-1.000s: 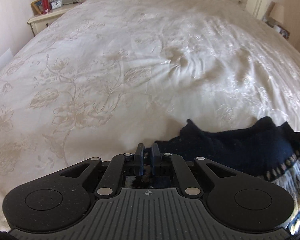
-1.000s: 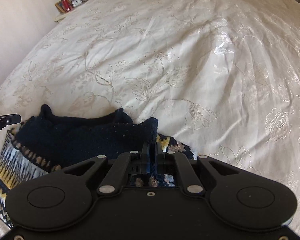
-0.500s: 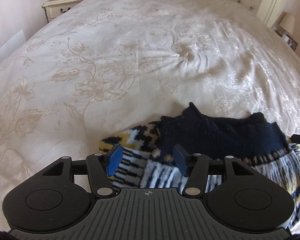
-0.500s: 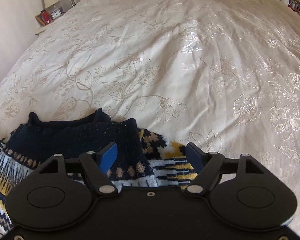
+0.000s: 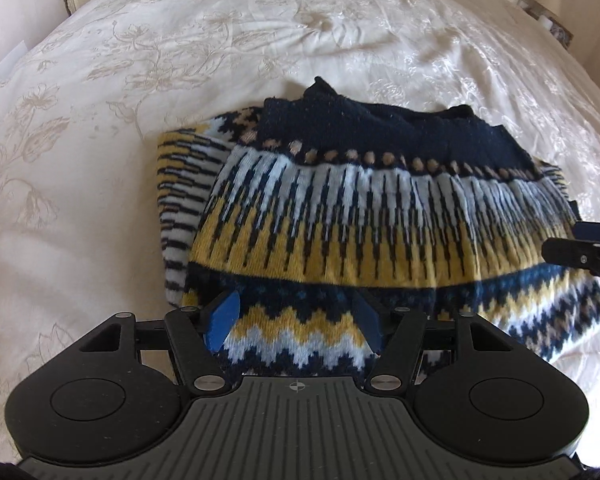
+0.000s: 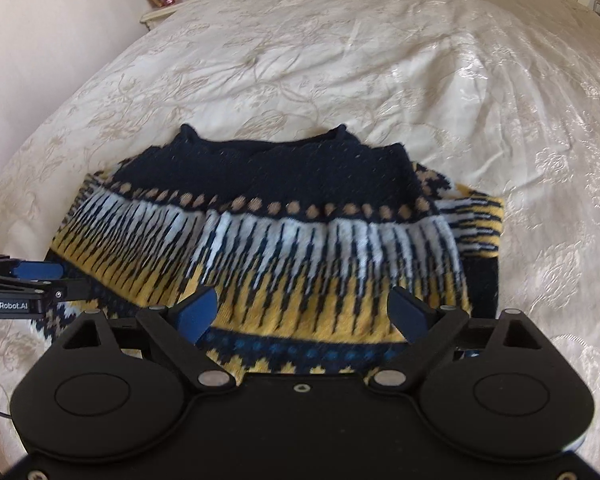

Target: Fold small clothes

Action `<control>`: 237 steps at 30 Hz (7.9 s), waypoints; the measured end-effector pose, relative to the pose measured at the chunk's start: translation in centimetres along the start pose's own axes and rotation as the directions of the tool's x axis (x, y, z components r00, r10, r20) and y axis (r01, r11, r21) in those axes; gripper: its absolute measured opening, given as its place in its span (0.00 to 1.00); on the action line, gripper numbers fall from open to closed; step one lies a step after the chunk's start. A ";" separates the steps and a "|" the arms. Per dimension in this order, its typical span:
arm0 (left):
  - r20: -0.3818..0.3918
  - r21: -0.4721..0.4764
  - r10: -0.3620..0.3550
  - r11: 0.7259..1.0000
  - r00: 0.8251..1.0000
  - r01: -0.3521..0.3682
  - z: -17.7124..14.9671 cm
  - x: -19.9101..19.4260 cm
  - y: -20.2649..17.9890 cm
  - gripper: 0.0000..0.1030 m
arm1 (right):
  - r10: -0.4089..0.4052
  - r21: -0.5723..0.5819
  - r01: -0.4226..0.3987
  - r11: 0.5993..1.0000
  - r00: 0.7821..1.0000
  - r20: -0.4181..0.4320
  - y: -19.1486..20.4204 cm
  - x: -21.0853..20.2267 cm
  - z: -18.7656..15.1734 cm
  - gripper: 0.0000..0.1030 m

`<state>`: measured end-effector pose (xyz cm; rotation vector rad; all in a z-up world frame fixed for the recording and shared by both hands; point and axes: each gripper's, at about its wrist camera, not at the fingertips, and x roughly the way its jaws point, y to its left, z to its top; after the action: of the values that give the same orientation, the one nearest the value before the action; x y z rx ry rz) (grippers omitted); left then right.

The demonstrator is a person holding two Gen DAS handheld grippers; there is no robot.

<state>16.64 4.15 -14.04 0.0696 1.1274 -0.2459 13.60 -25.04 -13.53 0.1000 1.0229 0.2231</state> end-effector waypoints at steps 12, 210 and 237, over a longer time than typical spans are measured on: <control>-0.107 -0.005 0.029 1.000 0.994 -0.029 1.2 2.5 0.2 0.64 | -0.101 -0.055 0.093 0.994 0.983 -0.156 -0.7 3.3 -2.2 0.92; -0.083 -0.021 -0.173 0.985 0.981 0.172 9.8 3.7 8.6 0.30 | 0.129 -0.428 -0.164 0.889 0.985 -0.110 25.4 4.4 -3.8 0.26; -0.097 -0.233 -0.360 0.915 0.928 0.330 0.7 0.6 10.5 0.66 | 0.220 0.356 -0.232 0.905 0.973 0.073 3.4 2.6 1.7 0.92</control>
<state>19.89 14.13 -14.99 -0.3119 1.2961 -0.4398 15.87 -21.12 -14.16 0.5604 1.0122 0.2404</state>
